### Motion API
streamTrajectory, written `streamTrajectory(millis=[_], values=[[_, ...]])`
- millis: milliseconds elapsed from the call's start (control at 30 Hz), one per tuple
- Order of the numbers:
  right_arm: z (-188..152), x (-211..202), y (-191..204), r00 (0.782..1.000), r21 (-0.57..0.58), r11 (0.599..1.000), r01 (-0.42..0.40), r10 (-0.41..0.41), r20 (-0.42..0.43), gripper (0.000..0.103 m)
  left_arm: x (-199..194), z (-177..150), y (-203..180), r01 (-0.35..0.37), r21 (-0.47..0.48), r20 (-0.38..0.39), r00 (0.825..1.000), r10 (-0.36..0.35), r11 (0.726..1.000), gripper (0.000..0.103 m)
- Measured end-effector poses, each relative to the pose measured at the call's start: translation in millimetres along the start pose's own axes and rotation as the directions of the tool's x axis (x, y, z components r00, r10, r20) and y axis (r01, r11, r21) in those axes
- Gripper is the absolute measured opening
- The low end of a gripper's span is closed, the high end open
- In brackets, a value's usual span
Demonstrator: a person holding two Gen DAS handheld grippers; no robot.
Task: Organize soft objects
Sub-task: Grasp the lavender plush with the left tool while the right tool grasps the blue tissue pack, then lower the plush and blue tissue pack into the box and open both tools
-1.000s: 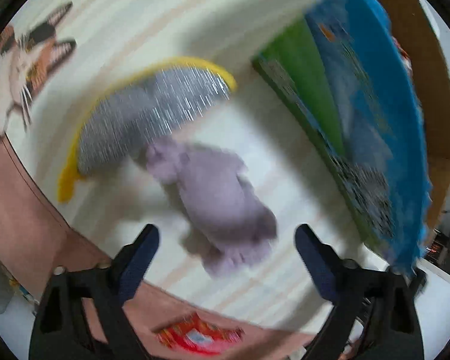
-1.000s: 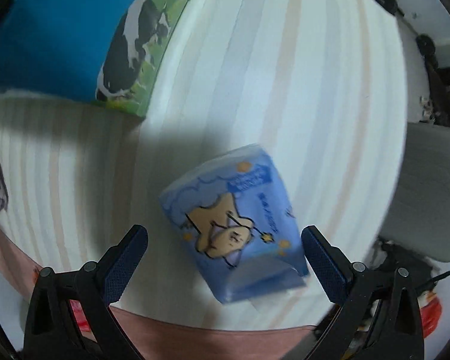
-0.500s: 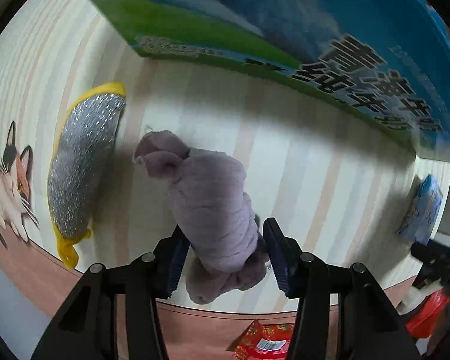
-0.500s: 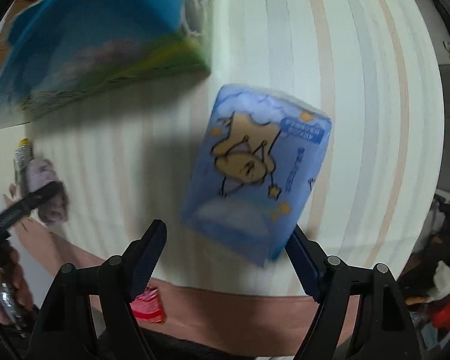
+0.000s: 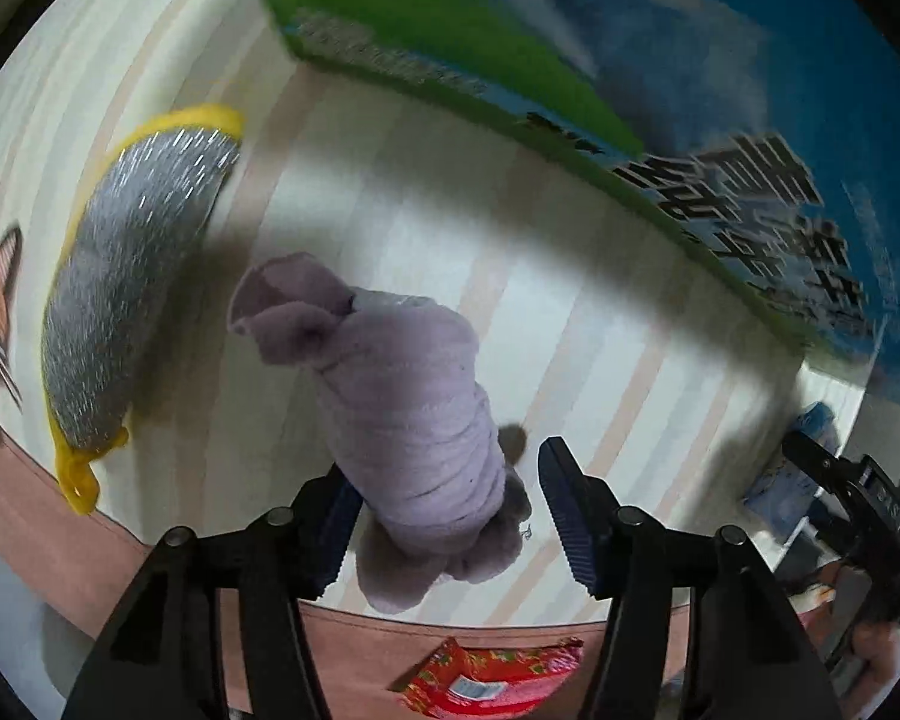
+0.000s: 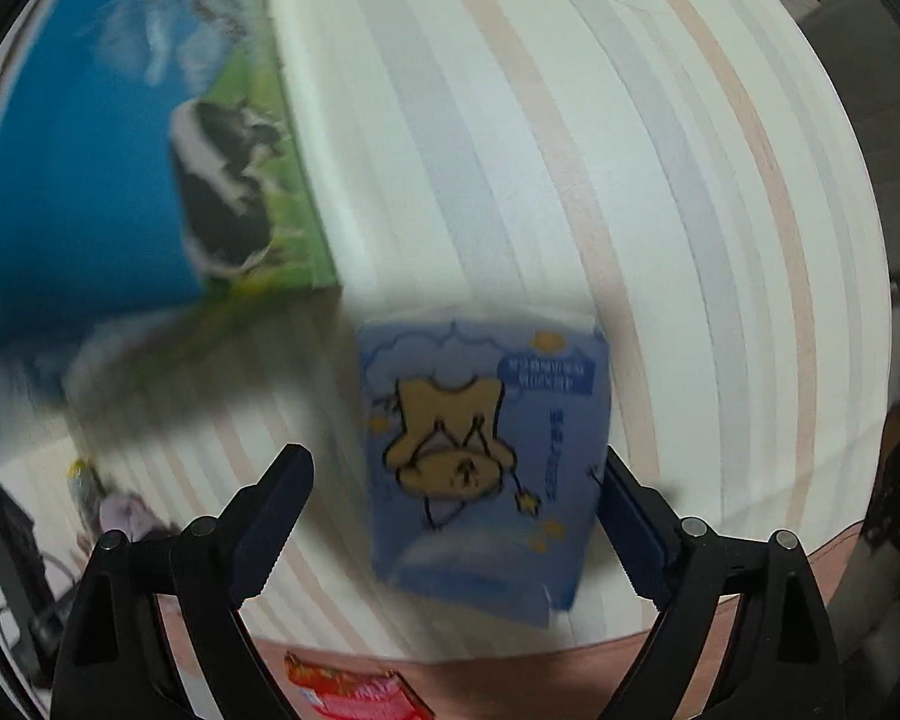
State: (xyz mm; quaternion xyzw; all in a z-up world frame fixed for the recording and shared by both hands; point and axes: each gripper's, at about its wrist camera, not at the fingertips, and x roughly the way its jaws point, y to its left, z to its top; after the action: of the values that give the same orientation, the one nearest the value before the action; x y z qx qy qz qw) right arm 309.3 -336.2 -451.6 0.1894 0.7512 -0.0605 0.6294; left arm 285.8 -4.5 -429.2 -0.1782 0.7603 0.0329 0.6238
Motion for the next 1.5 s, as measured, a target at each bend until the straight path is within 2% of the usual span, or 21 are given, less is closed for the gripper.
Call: streamTrajectory(millis=[67, 100, 200, 333, 433, 567, 700, 767, 833, 867, 933, 1033, 1100, 1233, 1367, 1500], values=[[-7.1, 6.6, 12.2, 0.999, -0.024, 0.999, 0.042, -0.042, 0.005, 0.07, 0.4, -3.6, -10.2, -0.046, 0.039, 0.012, 0.999, 0.046, 0.998, 0.049], [-10.9, 6.4, 15.9, 0.998, -0.046, 0.997, 0.067, -0.067, 0.007, 0.06, -0.1, -6.4, -15.7, -0.076, 0.065, 0.026, 0.997, 0.075, 0.995, 0.041], [-22.4, 5.5, 15.7, 0.998, -0.065, 0.995, 0.07, -0.07, -0.001, 0.051, 1.3, -13.8, -23.2, -0.095, 0.089, 0.018, 0.995, 0.094, 0.991, 0.035], [-37.5, -5.1, 8.6, 0.999, -0.098, 0.994, 0.052, -0.052, 0.002, 0.047, -6.9, -29.4, -35.2, -0.127, 0.13, 0.054, 0.991, 0.121, 0.983, 0.034], [-57.7, -19.0, 15.0, 1.0, -0.139, 0.99, 0.01, -0.009, 0.004, 0.046, -21.1, -47.1, -47.3, -0.122, 0.171, 0.084, 0.991, 0.109, 0.978, 0.034], [-84.9, -53.4, 32.6, 0.997, -0.222, 0.973, -0.064, 0.069, 0.015, 0.046, -62.0, -73.2, -65.0, -0.081, 0.228, 0.135, 0.99, 0.051, 0.97, 0.034], [-104.5, -106.1, 60.0, 0.984, -0.317, 0.937, -0.15, 0.172, 0.044, 0.046, -128.4, -78.6, -86.3, -0.014, 0.288, 0.203, 0.978, -0.047, 0.958, 0.034], [-105.9, -133.7, 74.7, 0.974, -0.36, 0.915, -0.18, 0.218, 0.067, 0.046, -157.3, -49.1, -81.1, 0.001, 0.32, 0.225, 0.971, -0.076, 0.948, 0.034], [-104.9, -162.8, 99.9, 0.961, -0.404, 0.891, -0.21, 0.265, 0.085, 0.046, -186.3, -36.9, -85.0, 0.016, 0.35, 0.242, 0.964, -0.107, 0.936, 0.034], [-100.5, -174.3, 112.2, 0.954, -0.423, 0.879, -0.22, 0.284, 0.093, 0.046, -200.7, -21.5, -72.5, 0.011, 0.362, 0.253, 0.961, -0.109, 0.932, 0.034], [-85.0, -188.5, 132.0, 0.949, -0.447, 0.867, -0.22, 0.297, 0.11, 0.046, -219.6, 1.5, -75.2, -0.012, 0.372, 0.273, 0.957, -0.097, 0.928, 0.034], [-54.0, -192.4, 167.1, 0.949, -0.46, 0.865, -0.199, 0.287, 0.128, 0.046, -226.4, 41.8, -72.1, -0.023, 0.361, 0.254, 0.964, -0.075, 0.932, 0.034], [-31.4, -187.3, 179.6, 0.955, -0.453, 0.873, -0.182, 0.266, 0.129, 0.046, -216.8, 78.6, -71.2, -0.011, 0.34, 0.199, 0.978, -0.06, 0.941, 0.034], [14.1, -148.7, 216.9, 0.975, -0.435, 0.889, -0.14, 0.199, 0.093, 0.046, -179.1, 128.6, -68.2, 0.021, 0.294, 0.066, 0.997, -0.042, 0.956, 0.034], [38.2, -109.8, 232.2, 0.991, -0.428, 0.898, -0.101, 0.13, 0.04, 0.046, -133.8, 159.5, -61.6, 0.043, 0.239, -0.037, 0.999, -0.035, 0.97, 0.034], [43.3, -74.0, 234.3, 0.997, -0.422, 0.904, -0.075, 0.079, -0.009, 0.046, -103.3, 168.2, -63.8, 0.052, 0.226, -0.113, 0.993, -0.027, 0.973, 0.034]])
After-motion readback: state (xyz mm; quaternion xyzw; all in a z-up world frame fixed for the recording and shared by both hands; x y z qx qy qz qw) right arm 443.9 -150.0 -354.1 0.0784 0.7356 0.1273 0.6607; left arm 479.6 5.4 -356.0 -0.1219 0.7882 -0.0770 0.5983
